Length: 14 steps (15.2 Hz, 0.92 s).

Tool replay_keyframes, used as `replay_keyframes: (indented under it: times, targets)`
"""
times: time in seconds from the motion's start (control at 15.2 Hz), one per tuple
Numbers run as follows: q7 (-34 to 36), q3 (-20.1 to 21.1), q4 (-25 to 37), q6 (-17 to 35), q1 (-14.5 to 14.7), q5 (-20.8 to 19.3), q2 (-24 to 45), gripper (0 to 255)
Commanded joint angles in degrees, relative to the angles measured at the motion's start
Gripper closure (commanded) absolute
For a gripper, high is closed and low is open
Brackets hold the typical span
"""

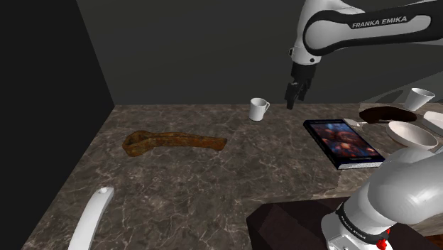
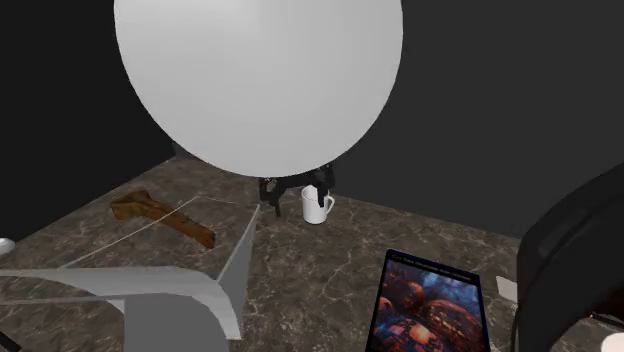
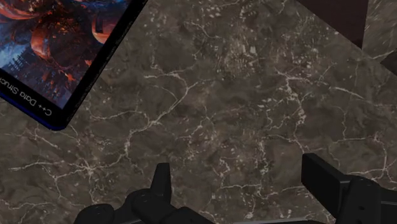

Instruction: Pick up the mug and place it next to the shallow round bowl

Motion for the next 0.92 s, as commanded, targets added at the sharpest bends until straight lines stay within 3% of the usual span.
replay_keyframes:
  times: [0.0, 0.86]
  targets:
    - [-0.7, -0.6, 0.4, 3.9, 0.0, -0.2, 3.5, 0]
    - [-4.8, -2.3, 15.2, 20.2, 0.4, 2.1, 30.4, 0]
